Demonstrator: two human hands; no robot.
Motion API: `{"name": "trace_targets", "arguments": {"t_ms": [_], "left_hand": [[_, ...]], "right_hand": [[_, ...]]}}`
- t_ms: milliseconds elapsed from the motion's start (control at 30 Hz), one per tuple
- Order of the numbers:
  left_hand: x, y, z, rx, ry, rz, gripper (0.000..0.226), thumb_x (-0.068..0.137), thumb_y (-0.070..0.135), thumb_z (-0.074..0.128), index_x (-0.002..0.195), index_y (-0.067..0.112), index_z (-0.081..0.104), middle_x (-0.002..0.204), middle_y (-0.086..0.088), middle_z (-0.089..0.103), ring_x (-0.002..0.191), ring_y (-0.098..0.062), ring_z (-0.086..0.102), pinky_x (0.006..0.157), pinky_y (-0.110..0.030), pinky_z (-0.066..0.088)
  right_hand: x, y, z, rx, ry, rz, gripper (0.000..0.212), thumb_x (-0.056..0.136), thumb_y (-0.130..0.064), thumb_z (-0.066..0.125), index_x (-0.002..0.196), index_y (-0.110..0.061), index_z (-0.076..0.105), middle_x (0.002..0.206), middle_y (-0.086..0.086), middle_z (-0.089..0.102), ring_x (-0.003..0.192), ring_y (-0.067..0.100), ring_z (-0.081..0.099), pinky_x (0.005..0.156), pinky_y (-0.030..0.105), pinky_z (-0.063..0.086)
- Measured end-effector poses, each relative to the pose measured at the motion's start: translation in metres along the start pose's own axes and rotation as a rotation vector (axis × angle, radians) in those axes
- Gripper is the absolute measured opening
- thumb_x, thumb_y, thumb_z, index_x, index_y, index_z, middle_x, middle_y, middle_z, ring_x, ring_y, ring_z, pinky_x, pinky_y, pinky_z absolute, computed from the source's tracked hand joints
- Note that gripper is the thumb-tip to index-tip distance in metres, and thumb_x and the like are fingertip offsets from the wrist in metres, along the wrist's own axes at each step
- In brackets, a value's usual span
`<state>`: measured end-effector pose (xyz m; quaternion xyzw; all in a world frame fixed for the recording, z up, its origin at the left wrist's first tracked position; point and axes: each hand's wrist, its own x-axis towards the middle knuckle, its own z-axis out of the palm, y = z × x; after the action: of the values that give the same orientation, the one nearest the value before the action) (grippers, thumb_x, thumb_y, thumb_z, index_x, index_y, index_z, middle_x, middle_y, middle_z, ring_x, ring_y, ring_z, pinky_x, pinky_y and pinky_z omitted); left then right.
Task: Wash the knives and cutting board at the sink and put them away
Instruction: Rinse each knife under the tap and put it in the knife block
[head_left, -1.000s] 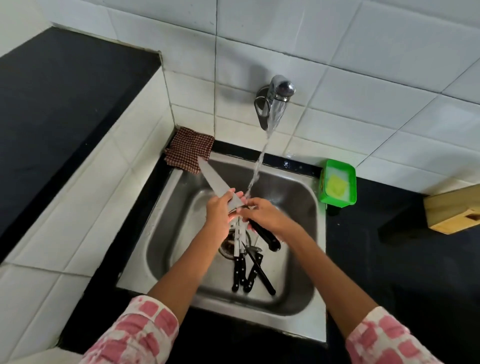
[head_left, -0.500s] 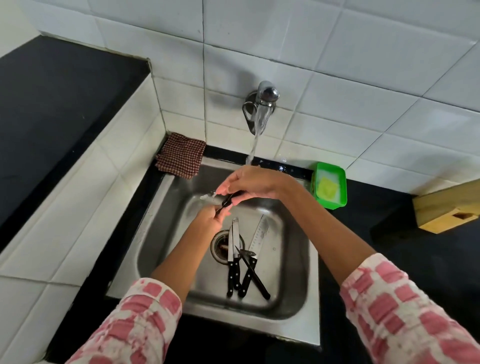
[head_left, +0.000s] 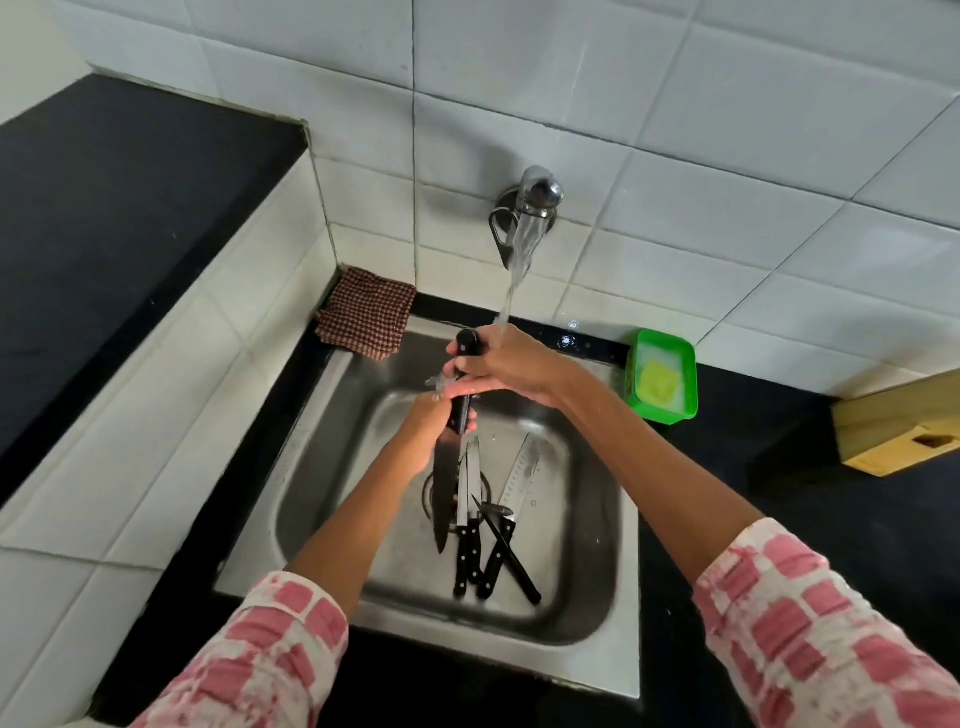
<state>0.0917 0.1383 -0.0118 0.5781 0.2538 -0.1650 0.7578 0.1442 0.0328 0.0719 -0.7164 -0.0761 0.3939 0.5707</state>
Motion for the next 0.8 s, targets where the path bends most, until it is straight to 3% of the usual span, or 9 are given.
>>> {"name": "trace_targets", "arguments": {"t_ms": [33, 167, 233, 300, 400, 533, 667, 733, 800], "left_hand": [[0.0, -0.001, -0.001, 0.0, -0.048, 0.006, 0.023, 0.096, 0.02, 0.046, 0.105, 0.003, 0.059, 0.077, -0.005, 0.059, 0.045, -0.006, 0.054, 0.055, -0.022, 0.048], [-0.004, -0.006, 0.003, -0.107, -0.11, 0.11, 0.041, 0.097, 0.042, 0.038, 0.09, 0.008, 0.06, 0.065, 0.0, 0.057, 0.051, -0.009, 0.051, 0.049, -0.021, 0.041], [-0.005, -0.001, 0.007, -0.13, -0.194, 0.132, 0.049, 0.097, 0.047, 0.032, 0.094, 0.007, 0.061, 0.073, -0.004, 0.063, 0.062, -0.013, 0.06, 0.061, -0.026, 0.049], [-0.006, 0.002, 0.008, -0.026, -0.286, 0.152, 0.035, 0.097, 0.033, 0.041, 0.101, 0.005, 0.061, 0.09, -0.009, 0.069, 0.078, -0.021, 0.067, 0.076, -0.034, 0.054], [-0.009, 0.002, 0.007, 0.04, -0.313, 0.17, 0.02, 0.092, 0.015, 0.052, 0.105, 0.004, 0.062, 0.101, -0.013, 0.07, 0.086, -0.026, 0.07, 0.077, -0.033, 0.057], [-0.009, -0.009, -0.003, 0.036, -0.322, 0.156, 0.014, 0.091, 0.009, 0.053, 0.1, 0.007, 0.064, 0.092, -0.006, 0.073, 0.086, -0.018, 0.07, 0.078, -0.026, 0.056], [-0.007, -0.025, -0.025, 0.209, -0.256, 0.124, 0.011, 0.083, 0.007, 0.064, 0.092, 0.01, 0.07, 0.087, -0.001, 0.074, 0.085, -0.017, 0.07, 0.082, -0.027, 0.053], [-0.003, -0.033, -0.04, 0.234, -0.256, 0.072, 0.016, 0.079, 0.009, 0.068, 0.095, 0.009, 0.071, 0.092, -0.009, 0.073, 0.092, -0.032, 0.067, 0.091, -0.041, 0.05], [0.0, -0.034, -0.044, 0.323, -0.257, 0.068, 0.012, 0.077, 0.01, 0.072, 0.089, 0.012, 0.073, 0.089, -0.008, 0.073, 0.09, -0.029, 0.066, 0.088, -0.041, 0.048]], "right_hand": [[-0.001, 0.0, -0.001, -0.026, 0.046, -0.032, 0.011, 0.088, 0.002, 0.057, 0.099, -0.003, 0.056, 0.093, 0.015, 0.066, 0.079, 0.023, 0.07, 0.076, 0.029, 0.059], [0.001, -0.001, -0.009, -0.228, 0.378, -0.091, 0.015, 0.082, -0.014, 0.07, 0.08, -0.004, 0.059, 0.078, 0.011, 0.07, 0.065, 0.015, 0.069, 0.054, 0.02, 0.056], [0.009, 0.006, -0.015, -0.205, 0.611, -0.08, 0.026, 0.078, -0.03, 0.073, 0.073, -0.011, 0.057, 0.068, 0.005, 0.065, 0.06, 0.018, 0.063, 0.062, 0.034, 0.057], [0.015, 0.014, -0.018, -0.201, 0.787, -0.055, 0.035, 0.074, -0.043, 0.071, 0.077, -0.012, 0.055, 0.071, 0.005, 0.063, 0.066, 0.024, 0.063, 0.071, 0.044, 0.056], [0.011, 0.015, -0.023, -0.126, 0.7, -0.031, 0.04, 0.077, -0.042, 0.07, 0.091, -0.007, 0.055, 0.082, 0.009, 0.065, 0.072, 0.024, 0.067, 0.074, 0.044, 0.058], [-0.001, 0.008, -0.03, -0.114, 0.429, 0.001, 0.026, 0.085, -0.012, 0.066, 0.103, -0.002, 0.051, 0.089, 0.013, 0.06, 0.072, 0.021, 0.064, 0.068, 0.035, 0.06], [-0.005, 0.0, -0.052, -0.007, 0.666, -0.087, 0.019, 0.088, -0.003, 0.06, 0.104, 0.001, 0.052, 0.098, 0.02, 0.061, 0.077, 0.027, 0.067, 0.069, 0.041, 0.06], [-0.011, -0.005, -0.061, 0.093, 0.714, -0.113, 0.019, 0.09, -0.002, 0.057, 0.107, 0.003, 0.05, 0.095, 0.019, 0.06, 0.067, 0.021, 0.065, 0.058, 0.032, 0.06], [-0.014, -0.001, -0.049, 0.113, 0.673, -0.094, 0.022, 0.089, -0.002, 0.058, 0.109, 0.003, 0.049, 0.095, 0.018, 0.06, 0.065, 0.016, 0.064, 0.051, 0.024, 0.058]]}}
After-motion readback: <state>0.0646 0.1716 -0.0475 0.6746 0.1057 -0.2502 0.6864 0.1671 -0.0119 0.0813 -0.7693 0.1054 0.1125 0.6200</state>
